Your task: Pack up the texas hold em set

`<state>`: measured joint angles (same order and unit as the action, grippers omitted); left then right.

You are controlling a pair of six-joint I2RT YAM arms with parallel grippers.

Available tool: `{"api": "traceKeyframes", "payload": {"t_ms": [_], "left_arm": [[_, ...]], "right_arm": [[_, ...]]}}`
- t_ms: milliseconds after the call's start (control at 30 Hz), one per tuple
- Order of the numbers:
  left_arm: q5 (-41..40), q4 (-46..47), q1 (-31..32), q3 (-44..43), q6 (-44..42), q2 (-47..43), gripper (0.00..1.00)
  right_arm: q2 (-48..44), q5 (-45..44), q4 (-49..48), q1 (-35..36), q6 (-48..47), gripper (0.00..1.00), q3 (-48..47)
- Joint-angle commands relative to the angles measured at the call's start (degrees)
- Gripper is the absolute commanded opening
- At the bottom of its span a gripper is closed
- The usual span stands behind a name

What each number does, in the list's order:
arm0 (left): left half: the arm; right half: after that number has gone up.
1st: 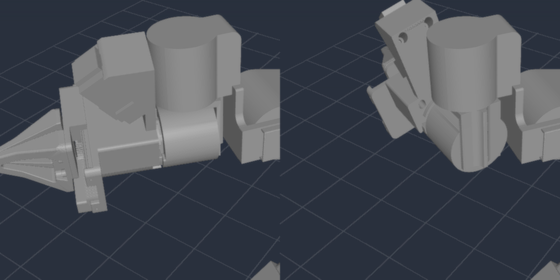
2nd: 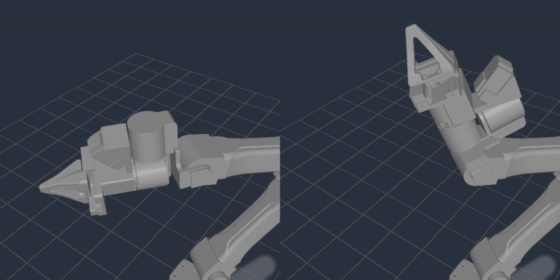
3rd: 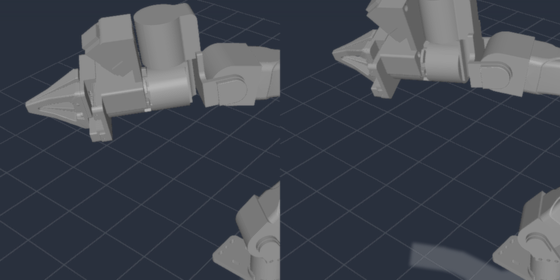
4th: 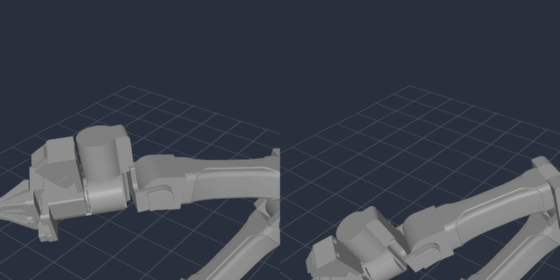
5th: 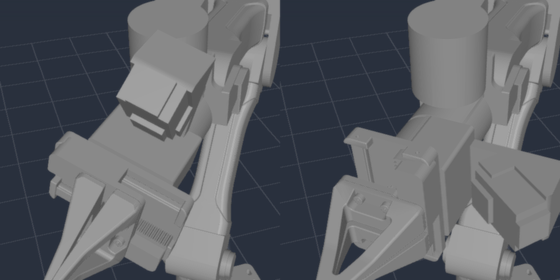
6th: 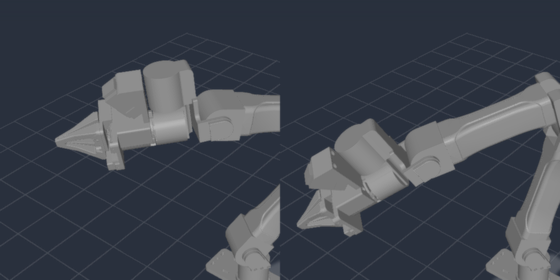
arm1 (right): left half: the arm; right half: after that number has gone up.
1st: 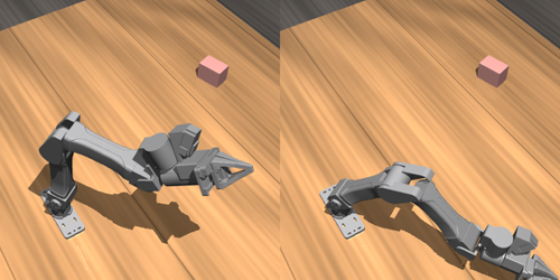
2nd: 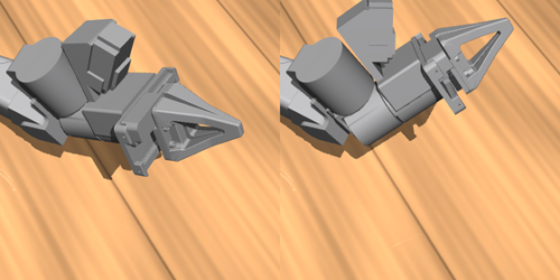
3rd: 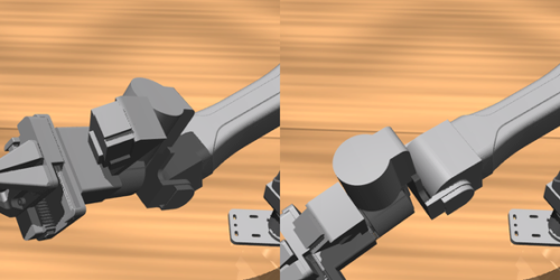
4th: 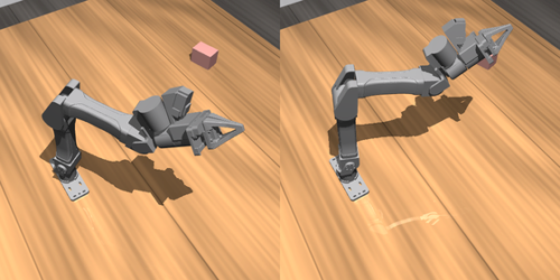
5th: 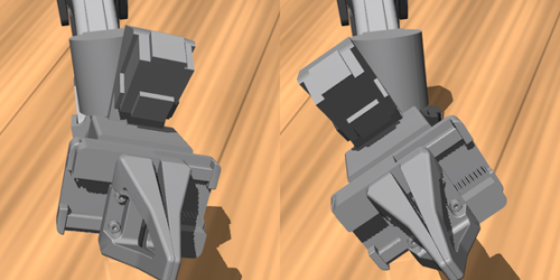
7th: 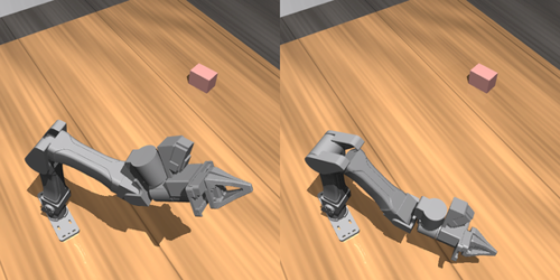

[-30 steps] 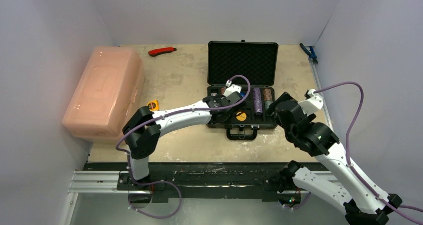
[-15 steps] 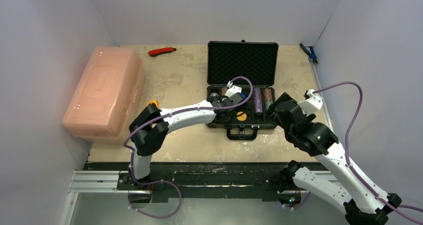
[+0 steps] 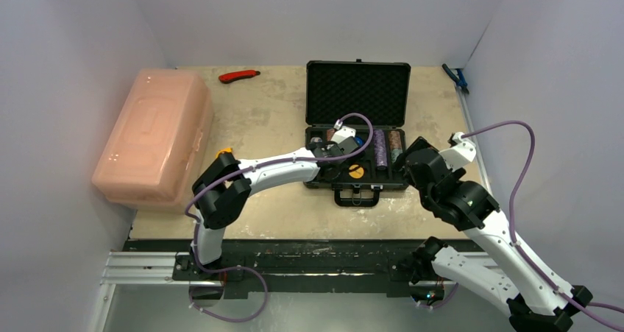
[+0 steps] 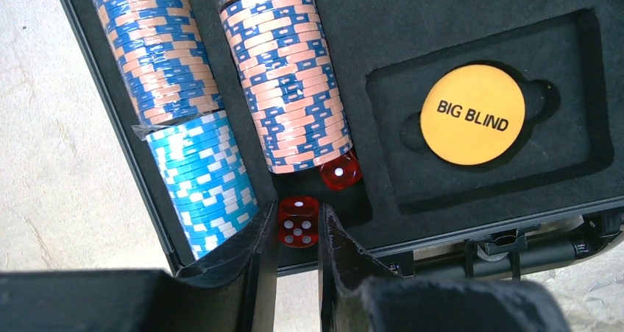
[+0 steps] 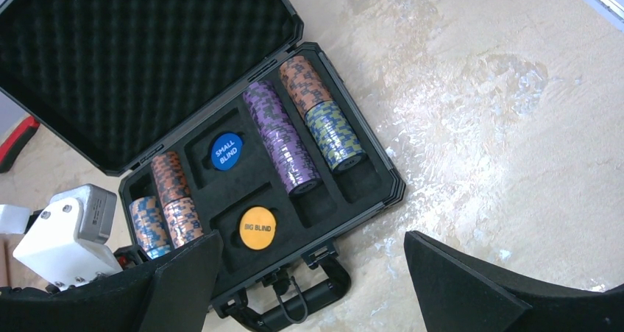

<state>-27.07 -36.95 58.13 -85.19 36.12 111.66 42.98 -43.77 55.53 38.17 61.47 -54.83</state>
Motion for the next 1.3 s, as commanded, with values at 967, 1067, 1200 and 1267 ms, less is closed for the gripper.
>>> {"api": "traceKeyframes", "payload": {"t_ms": [967, 1067, 1200, 1267], "left_arm": [[0.6, 8.2, -0.4, 5.9, -4.5, -9.0, 0.72], [1.4, 9.6, -0.4, 7.7, -5.2, -11.7, 0.78], [1.3, 9.3, -0.4, 9.0, -6.0, -14.9, 0.83], [1.2, 9.0, -0.4, 9.6, -6.6, -16.5, 0.84]], "right_arm": [[-0.2, -0.2, -0.8, -0.2, -0.5, 0.99, 0.1], [0.0, 0.7, -1.3, -0.2, -1.3, 0.99, -0.1], [0.5, 1.8, -2.0, -0.2, -1.9, 0.99, -0.2], [0.8, 2.2, -2.3, -0.2, -2.1, 0.99, -0.4]]}}
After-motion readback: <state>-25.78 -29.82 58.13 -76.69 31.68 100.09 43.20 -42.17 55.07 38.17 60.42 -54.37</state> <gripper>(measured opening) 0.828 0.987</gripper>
